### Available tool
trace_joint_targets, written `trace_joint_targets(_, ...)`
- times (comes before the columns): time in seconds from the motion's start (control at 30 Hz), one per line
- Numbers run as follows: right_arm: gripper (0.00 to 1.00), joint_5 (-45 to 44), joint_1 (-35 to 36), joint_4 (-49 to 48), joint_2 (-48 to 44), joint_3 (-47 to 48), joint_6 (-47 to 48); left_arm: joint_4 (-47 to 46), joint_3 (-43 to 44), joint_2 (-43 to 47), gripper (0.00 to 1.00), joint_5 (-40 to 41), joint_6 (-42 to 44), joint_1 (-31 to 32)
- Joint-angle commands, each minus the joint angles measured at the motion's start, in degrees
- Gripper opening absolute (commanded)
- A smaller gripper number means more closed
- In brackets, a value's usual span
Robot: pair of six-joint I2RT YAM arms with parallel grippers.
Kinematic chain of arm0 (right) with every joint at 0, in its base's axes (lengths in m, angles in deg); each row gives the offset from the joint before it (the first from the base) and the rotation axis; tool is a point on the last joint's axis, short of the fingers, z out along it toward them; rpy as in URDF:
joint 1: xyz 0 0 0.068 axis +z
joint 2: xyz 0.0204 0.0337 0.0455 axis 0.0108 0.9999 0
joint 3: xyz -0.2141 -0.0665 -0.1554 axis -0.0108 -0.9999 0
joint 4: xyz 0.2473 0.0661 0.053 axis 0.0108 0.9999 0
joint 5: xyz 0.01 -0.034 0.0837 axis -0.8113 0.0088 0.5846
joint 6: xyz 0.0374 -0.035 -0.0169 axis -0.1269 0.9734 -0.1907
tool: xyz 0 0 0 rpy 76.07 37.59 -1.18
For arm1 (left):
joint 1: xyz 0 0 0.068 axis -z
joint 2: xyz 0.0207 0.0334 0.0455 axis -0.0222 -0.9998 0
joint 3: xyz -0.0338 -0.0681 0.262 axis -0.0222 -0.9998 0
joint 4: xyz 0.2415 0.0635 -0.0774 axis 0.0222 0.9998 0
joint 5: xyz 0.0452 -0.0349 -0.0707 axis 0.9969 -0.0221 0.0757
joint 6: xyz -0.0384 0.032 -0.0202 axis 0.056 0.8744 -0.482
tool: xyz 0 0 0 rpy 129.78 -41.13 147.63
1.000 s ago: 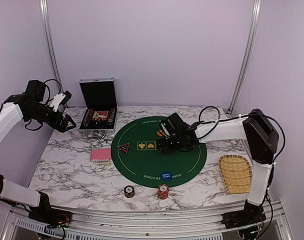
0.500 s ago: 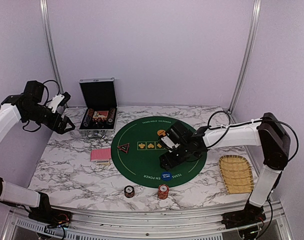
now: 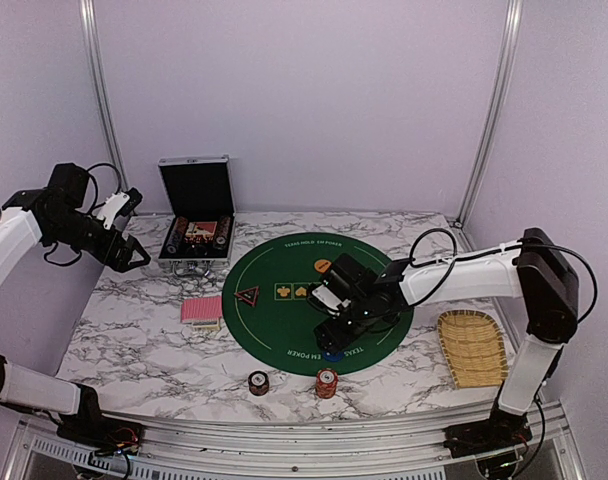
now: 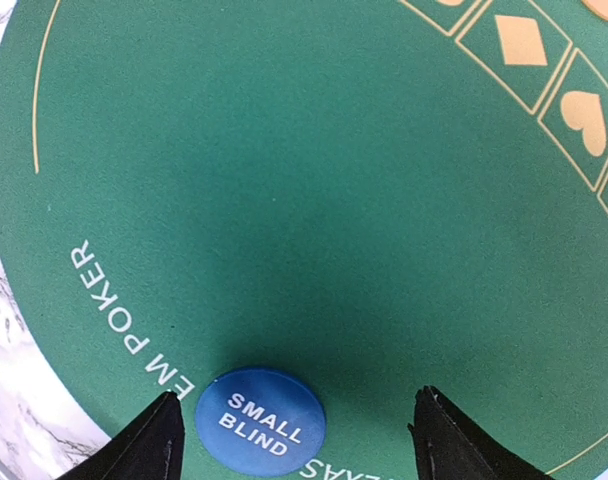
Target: Distribute texas hold em gaming equipment
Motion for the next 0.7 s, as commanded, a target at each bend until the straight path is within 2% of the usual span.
trace_joint_targets(0.0,0.76,-3.8,0.5,0.8,0.4,0.9,0.4,2.0,0.0,-0.1,0.99,-1.1,0.5,0.1)
trace_joint_targets(0.67,0.68,-8.6,0.1,4.4,-0.8,-3.2,-3.3,2.3,-0.1,-2.0,0.99,-1.6,1.5,0.1)
